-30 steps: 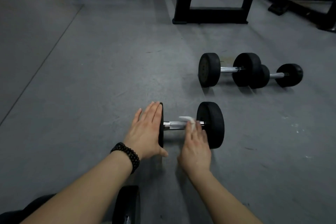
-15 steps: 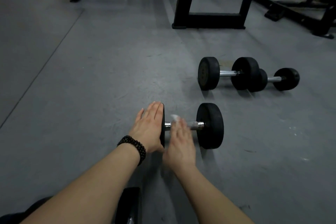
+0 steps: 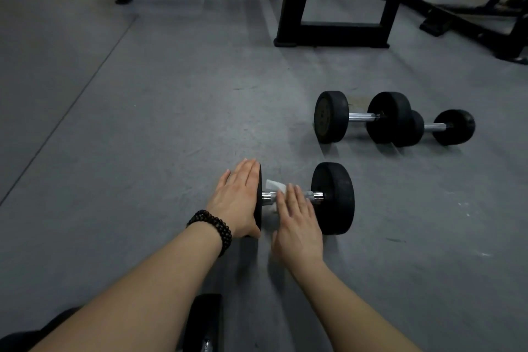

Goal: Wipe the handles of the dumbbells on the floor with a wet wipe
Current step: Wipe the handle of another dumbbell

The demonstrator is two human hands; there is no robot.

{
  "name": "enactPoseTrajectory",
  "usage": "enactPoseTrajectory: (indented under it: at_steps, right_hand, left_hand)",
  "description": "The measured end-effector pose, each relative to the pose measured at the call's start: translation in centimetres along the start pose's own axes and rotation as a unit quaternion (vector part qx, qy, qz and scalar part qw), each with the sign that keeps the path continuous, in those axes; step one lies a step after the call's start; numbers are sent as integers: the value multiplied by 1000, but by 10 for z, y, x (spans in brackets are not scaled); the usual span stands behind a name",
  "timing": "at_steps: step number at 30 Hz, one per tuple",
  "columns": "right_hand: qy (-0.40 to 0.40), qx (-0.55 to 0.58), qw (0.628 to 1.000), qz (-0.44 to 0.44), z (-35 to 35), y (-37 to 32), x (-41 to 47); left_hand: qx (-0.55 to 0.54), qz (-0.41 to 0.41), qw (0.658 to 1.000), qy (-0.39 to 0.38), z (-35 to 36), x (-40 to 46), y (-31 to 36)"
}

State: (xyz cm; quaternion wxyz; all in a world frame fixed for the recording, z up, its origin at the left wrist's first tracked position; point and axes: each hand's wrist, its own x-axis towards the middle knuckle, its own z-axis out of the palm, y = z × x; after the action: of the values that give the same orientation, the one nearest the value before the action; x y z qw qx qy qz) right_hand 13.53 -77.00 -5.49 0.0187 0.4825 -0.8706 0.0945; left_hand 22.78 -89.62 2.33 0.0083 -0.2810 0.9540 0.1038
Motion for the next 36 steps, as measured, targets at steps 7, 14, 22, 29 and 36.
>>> enactPoseTrajectory:
  at_steps: [7,14,22,29,36]
  right_hand:
    - [-66,36,992,-105,-12,10,-5]
    - [-84,39,973,-214,-33,42,16]
    - [-97,33,978,-181,-19,35,33]
    - [-73,34,997,22,-27,11,28]
    - [-56,37,996,58,-11,-25,20]
  left_hand:
    - [9,0,1000,-18,-5,7,-2]
    - [34,-37,994,-97,-31,25,5]
    - [53,-22,990,-130,-37,29,2]
    - [115,104,972,-174,-56,46,-14]
    - [81,203,961,-172,-57,33,-30]
